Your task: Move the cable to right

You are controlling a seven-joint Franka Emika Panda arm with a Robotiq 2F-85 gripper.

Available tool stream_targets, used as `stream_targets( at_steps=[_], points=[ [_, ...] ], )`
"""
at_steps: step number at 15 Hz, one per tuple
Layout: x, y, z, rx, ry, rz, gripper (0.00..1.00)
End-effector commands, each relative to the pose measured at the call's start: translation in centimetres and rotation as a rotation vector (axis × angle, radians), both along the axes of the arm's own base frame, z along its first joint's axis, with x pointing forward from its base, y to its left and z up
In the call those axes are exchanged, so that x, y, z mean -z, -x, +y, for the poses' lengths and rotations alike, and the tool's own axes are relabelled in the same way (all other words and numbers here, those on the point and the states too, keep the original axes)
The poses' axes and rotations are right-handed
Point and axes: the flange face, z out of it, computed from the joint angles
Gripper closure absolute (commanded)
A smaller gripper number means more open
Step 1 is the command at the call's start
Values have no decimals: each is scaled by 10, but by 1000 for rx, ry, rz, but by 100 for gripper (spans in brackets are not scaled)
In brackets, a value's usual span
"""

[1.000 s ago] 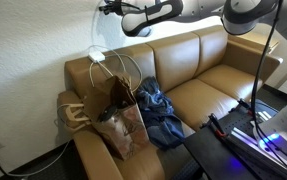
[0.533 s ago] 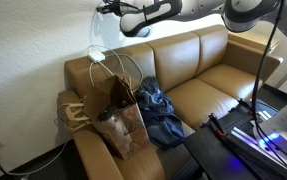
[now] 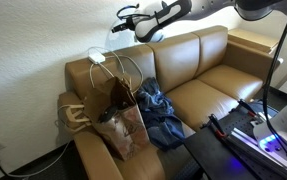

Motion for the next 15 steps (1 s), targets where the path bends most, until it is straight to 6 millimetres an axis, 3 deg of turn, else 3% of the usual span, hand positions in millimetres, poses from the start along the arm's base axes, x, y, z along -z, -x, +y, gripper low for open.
stream_targets(
  at_steps=[1, 2, 4, 11, 15],
  points=[
    [-2, 2, -2, 0, 4, 6, 9],
    [-3, 3, -1, 5, -19, 39, 2],
    [-6, 4, 3, -15, -47, 104, 0],
    [-7, -1, 4, -76, -29, 306, 0],
    [-2, 0, 9, -59, -51, 265, 0]
  ],
)
